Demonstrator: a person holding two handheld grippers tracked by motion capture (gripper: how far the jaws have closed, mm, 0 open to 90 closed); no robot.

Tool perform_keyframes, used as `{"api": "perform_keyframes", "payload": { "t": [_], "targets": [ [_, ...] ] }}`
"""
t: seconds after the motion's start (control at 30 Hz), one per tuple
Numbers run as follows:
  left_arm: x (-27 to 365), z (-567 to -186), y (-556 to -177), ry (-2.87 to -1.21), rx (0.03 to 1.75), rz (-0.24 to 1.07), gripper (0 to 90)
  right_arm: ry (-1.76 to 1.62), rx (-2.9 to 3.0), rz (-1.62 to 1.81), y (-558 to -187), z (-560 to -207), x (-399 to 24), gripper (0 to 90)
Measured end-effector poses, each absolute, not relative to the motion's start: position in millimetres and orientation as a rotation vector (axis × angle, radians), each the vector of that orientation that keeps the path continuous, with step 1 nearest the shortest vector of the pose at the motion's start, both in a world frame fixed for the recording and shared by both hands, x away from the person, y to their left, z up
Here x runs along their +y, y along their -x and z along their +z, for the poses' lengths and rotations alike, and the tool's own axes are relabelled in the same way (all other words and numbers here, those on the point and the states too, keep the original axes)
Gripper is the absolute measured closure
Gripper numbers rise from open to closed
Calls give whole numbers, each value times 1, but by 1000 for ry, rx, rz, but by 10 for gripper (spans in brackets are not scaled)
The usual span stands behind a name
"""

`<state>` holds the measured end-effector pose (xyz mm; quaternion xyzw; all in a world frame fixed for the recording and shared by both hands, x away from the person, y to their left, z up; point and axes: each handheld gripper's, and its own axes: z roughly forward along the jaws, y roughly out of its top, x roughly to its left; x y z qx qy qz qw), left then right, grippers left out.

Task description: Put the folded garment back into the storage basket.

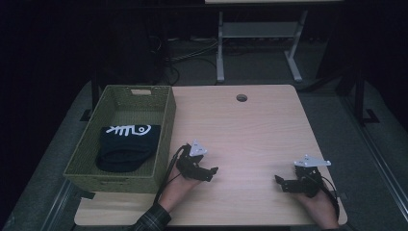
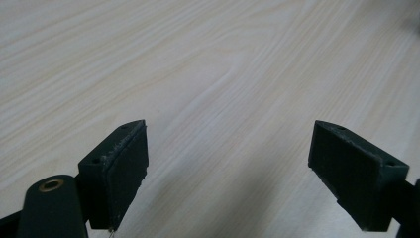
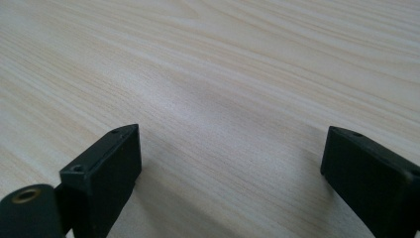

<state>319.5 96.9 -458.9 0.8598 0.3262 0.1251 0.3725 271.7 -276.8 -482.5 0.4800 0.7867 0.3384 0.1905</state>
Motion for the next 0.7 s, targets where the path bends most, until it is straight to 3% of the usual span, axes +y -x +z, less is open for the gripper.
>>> {"api": "perform_keyframes", "payload": {
  "t": [0.7],
  "targets": [
    [94, -475, -320, -2256, 821, 337, 129, -1348, 2210, 951, -272, -483, -277, 83]
  ]
}}
